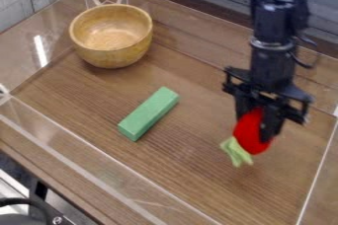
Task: Move the red object to the right side of the table
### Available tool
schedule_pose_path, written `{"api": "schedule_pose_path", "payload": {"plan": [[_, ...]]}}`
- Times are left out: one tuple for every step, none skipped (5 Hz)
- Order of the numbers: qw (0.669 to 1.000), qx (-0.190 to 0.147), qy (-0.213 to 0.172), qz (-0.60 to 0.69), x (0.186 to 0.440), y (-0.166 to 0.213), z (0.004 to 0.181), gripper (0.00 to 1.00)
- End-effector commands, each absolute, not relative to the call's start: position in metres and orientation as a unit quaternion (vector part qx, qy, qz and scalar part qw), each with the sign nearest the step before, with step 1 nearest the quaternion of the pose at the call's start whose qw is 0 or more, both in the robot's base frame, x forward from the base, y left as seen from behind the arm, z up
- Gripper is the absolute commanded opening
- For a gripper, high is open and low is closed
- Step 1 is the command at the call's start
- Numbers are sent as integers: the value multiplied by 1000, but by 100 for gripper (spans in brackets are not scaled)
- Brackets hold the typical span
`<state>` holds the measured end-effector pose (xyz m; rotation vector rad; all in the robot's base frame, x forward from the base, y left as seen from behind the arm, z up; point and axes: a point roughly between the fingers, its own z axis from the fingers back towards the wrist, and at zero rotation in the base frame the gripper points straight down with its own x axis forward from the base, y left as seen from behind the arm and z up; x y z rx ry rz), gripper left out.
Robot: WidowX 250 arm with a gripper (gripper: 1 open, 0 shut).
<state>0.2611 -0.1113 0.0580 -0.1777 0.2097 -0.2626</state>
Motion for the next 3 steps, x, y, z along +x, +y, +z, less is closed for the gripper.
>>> {"api": "schedule_pose_path", "payload": {"plan": [[981,-91,92,-145,261,-133,56,0],[980,-89,96,-152,261,-140,44,0],[979,-88,99,-154,261,-142,35,0]]}}
